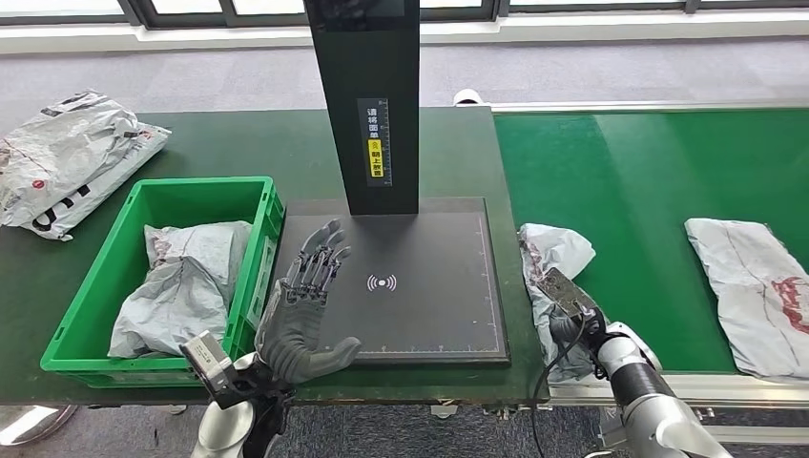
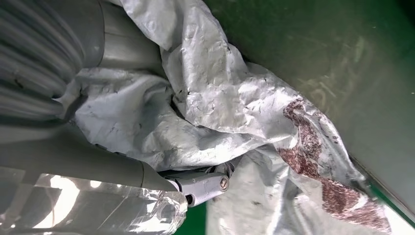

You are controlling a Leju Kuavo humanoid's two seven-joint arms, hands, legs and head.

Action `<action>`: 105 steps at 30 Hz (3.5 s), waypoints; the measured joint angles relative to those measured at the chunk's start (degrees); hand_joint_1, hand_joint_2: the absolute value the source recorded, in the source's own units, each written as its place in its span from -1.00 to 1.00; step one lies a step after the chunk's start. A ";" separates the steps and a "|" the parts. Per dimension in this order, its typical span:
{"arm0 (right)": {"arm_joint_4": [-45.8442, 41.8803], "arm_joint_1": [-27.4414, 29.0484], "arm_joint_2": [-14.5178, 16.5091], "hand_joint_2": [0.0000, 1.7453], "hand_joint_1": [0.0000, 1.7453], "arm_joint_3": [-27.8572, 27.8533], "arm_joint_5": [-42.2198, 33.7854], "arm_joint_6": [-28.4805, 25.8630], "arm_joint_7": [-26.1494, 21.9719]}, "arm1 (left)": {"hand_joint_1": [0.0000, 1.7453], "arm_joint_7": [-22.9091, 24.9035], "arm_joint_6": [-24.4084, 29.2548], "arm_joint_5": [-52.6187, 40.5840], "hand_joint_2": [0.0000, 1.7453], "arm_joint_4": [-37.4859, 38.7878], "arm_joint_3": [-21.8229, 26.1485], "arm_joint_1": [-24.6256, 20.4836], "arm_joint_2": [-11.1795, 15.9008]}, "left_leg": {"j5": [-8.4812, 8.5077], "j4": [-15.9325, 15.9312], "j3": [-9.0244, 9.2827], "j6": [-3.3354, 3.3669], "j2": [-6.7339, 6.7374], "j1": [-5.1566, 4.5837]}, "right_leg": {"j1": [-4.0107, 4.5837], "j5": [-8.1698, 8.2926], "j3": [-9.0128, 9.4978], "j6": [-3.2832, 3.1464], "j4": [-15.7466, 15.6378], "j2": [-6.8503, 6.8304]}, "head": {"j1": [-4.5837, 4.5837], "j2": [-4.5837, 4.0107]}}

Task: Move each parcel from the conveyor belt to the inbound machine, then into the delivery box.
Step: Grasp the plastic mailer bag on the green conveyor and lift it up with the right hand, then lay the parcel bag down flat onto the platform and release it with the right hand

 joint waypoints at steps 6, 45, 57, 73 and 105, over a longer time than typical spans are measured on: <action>-1.37 0.84 0.31 1.00 1.00 -2.35 -5.50 -1.08 -1.24 | -1.00 0.19 1.40 0.14 1.00 -0.04 0.02 0.42 0.00 | 0.03 0.03 0.24 -0.02 -0.22 -0.04 | -0.04 0.01 -0.03 0.00 0.01 -0.22 | 0.00 0.00; -42.85 9.25 10.48 1.00 1.00 8.79 -20.52 -5.39 4.03 | -1.00 4.01 3.04 0.04 1.00 0.56 0.15 -0.92 -1.96 | 0.41 0.07 -0.13 0.08 -1.05 -0.28 | -0.22 -0.01 -0.07 0.12 0.00 -1.17 | 0.00 0.00; -16.20 -4.42 15.48 1.00 1.00 18.61 -20.96 -6.83 5.65 | -1.00 3.86 3.88 2.08 1.00 2.80 -1.82 -2.72 -1.84 | 0.47 0.07 -0.18 0.10 -1.12 -0.29 | -0.22 0.03 -0.15 0.09 0.03 -1.20 | 0.00 0.00; -6.53 -8.36 18.63 1.00 -0.86 22.38 -23.41 -0.92 7.29 | -1.00 3.85 3.92 2.99 1.00 4.95 -2.83 -4.59 -1.77 | 0.47 0.08 -0.18 0.11 -1.14 -0.29 | -0.22 0.03 -0.16 0.09 0.03 -1.22 | -0.01 0.00; -39.03 4.53 13.52 1.00 -1.00 31.44 -30.67 -0.47 2.37 | -1.00 2.31 7.51 2.85 1.00 3.85 -2.67 -2.83 -0.57 | 0.38 0.09 -0.23 0.13 -1.20 -0.32 | -0.24 -0.02 -0.17 0.15 -0.02 -1.28 | 0.00 0.00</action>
